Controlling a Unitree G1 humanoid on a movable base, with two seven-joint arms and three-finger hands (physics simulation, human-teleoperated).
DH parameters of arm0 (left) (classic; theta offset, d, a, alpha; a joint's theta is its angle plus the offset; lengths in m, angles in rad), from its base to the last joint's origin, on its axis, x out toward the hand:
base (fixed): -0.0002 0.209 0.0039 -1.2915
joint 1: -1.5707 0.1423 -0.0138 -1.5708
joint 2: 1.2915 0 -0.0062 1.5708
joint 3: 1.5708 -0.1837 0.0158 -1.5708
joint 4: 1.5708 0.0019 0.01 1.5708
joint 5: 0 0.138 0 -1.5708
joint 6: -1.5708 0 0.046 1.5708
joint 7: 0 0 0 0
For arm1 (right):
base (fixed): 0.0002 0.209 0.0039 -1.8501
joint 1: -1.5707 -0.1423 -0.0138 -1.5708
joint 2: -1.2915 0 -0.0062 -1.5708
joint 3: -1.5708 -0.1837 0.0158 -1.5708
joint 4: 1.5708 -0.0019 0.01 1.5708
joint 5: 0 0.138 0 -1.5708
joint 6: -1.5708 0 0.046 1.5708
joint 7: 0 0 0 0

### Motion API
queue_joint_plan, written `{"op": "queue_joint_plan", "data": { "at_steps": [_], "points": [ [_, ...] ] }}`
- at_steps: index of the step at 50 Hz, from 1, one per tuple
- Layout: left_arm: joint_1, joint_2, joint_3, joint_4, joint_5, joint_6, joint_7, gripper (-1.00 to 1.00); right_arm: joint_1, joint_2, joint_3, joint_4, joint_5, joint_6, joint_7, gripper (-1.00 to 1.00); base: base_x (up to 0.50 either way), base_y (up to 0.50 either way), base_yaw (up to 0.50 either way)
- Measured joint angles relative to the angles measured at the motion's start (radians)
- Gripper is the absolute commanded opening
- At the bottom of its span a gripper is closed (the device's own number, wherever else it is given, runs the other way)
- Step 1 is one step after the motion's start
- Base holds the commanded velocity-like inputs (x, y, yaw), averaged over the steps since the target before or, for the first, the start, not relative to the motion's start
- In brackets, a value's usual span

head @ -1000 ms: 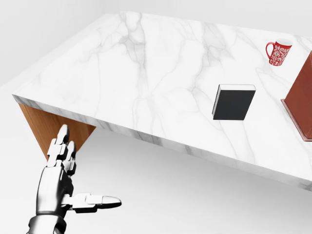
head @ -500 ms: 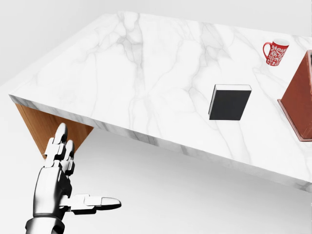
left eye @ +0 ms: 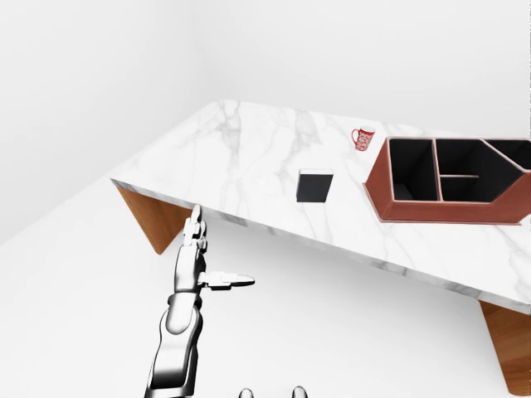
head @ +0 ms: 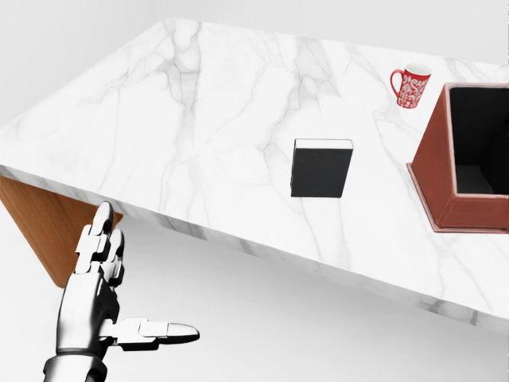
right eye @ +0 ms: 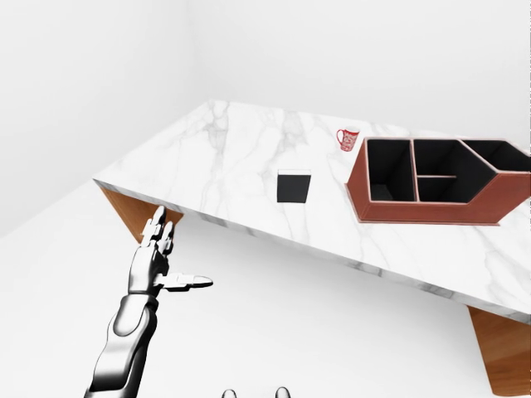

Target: Pick up the book and place it in the left compartment of the caddy.

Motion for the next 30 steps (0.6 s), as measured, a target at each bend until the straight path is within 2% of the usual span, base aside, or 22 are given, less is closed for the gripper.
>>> {"op": "queue_joint_plan", "data": {
  "at_steps": [18,30],
  "points": [
    [-0.005,0.0,-0.001,0.015,0.004,-0.008,0.001,1.0,0.0,-0.003,-0.004,0.007,0.003,0.0,-0.004,1.0,0.13,-0.33,0.0],
    [-0.026,0.003,0.005,0.063,0.004,-0.035,0.002,1.0,0.0,-0.004,-0.005,0.007,0.004,0.0,-0.005,1.0,0.14,-0.33,0.0]
  ]
}}
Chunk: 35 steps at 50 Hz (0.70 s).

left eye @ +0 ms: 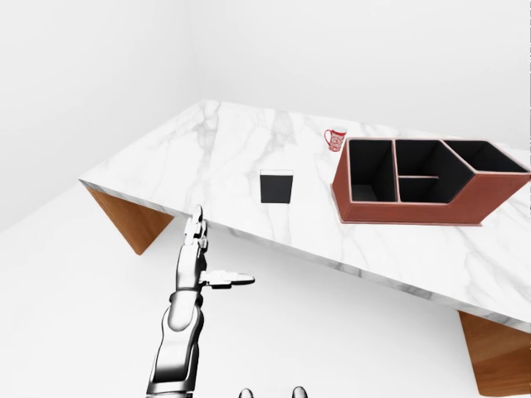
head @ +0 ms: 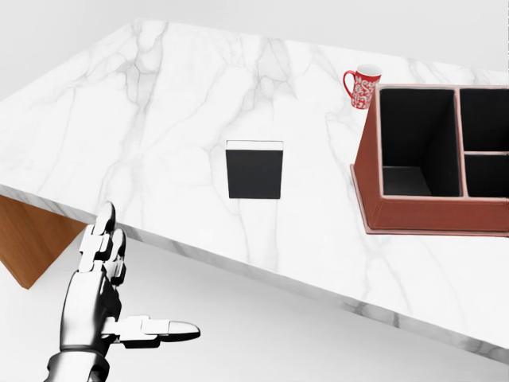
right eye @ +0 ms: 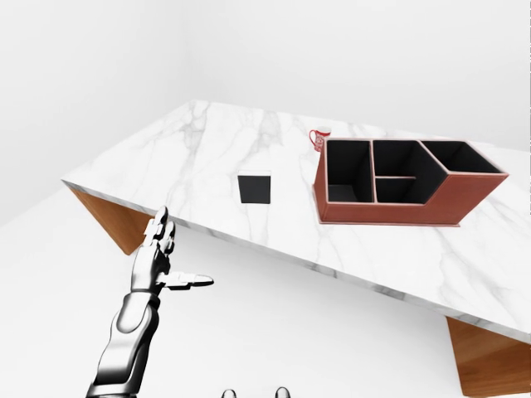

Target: Pick up the book and place it in the left compartment of the caddy.

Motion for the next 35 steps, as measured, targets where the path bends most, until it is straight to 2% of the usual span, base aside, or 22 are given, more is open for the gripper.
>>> {"op": "queue_joint_plan", "data": {
  "at_steps": [15,35],
  "points": [
    [0.003,0.0,-0.001,0.003,0.001,-0.007,0.0,1.0,0.001,0.003,0.0,0.0,-0.005,0.0,0.005,1.0,0.13,-0.33,0.0],
    [0.027,-0.004,-0.008,-0.047,0.004,0.019,-0.001,1.0,0.002,0.001,-0.004,0.0,-0.001,0.0,0.007,1.0,0.14,-0.33,0.0]
  ]
}}
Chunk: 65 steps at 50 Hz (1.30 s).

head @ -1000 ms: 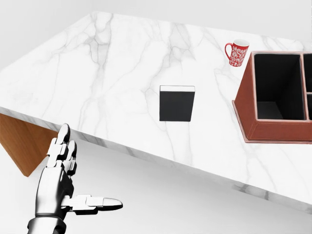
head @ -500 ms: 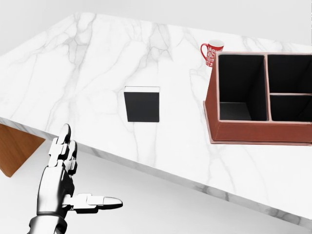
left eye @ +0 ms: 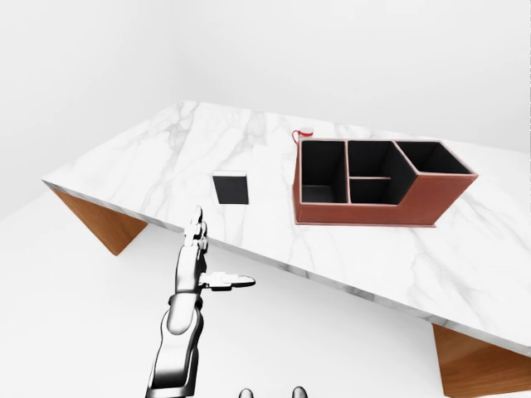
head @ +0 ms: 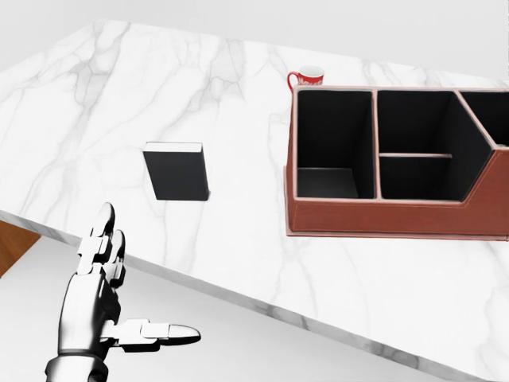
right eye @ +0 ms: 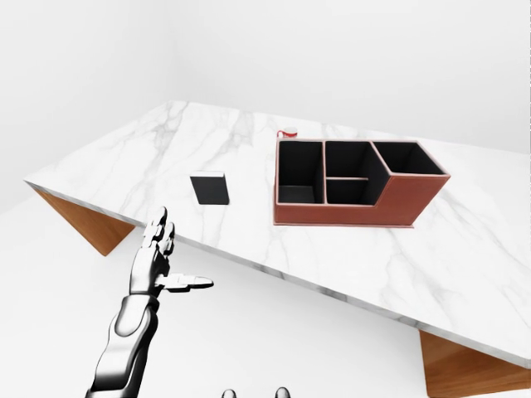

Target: Pick up the book and place it in the left compartment of the caddy.

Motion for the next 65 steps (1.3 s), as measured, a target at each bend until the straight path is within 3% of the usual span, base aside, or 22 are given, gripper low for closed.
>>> {"op": "queue_joint_plan", "data": {
  "at_steps": [37,65],
  "points": [
    [-0.005,0.0,0.0,0.001,0.0,0.0,-0.005,1.0,-0.002,-0.002,0.0,-0.003,0.001,0.0,-0.005,1.0,0.1,-0.23,0.0],
    [0.002,-0.001,-0.001,-0.014,0.0,0.009,-0.004,1.0,-0.003,-0.005,0.001,0.015,-0.013,0.0,-0.006,1.0,0.0,0.0,0.0]
  ]
}}
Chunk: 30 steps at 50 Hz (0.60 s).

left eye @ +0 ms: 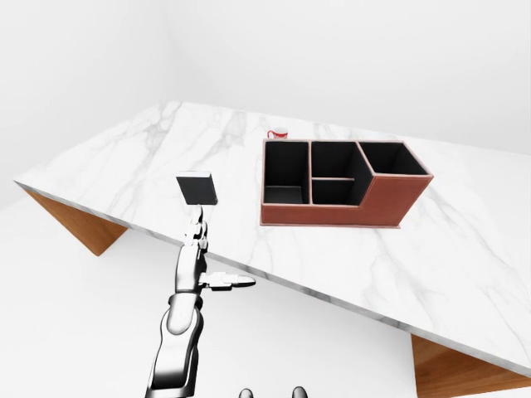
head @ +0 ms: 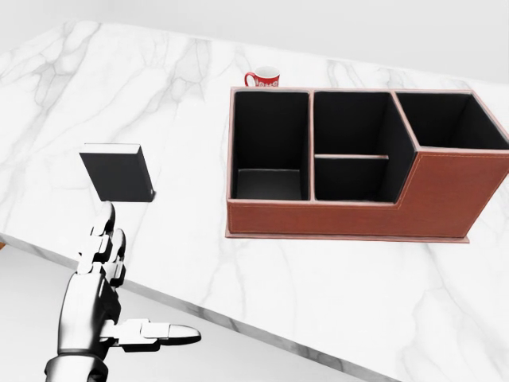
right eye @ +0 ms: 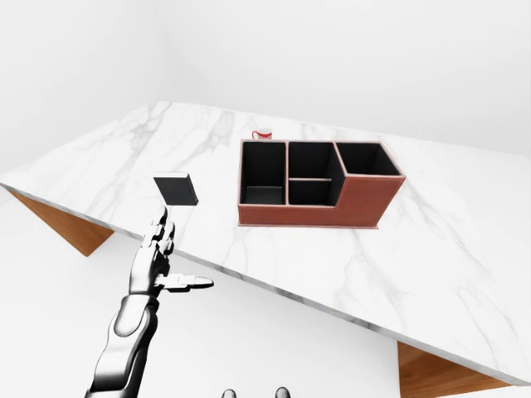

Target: Pick up the book and place it in the left compartment of the caddy.

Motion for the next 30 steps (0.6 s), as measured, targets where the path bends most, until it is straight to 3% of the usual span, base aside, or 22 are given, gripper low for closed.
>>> {"op": "queue_joint_plan", "data": {
  "at_steps": [16,30],
  "points": [
    [-0.005,0.001,0.002,0.009,0.0,-0.005,0.002,1.0,-0.001,0.002,0.005,0.006,-0.016,0.0,0.009,1.0,0.0,0.0,0.0],
    [-0.011,0.002,0.004,0.022,0.001,-0.014,0.002,1.0,-0.001,0.003,0.003,0.001,-0.019,0.0,0.014,1.0,0.2,0.08,0.0]
  ]
}}
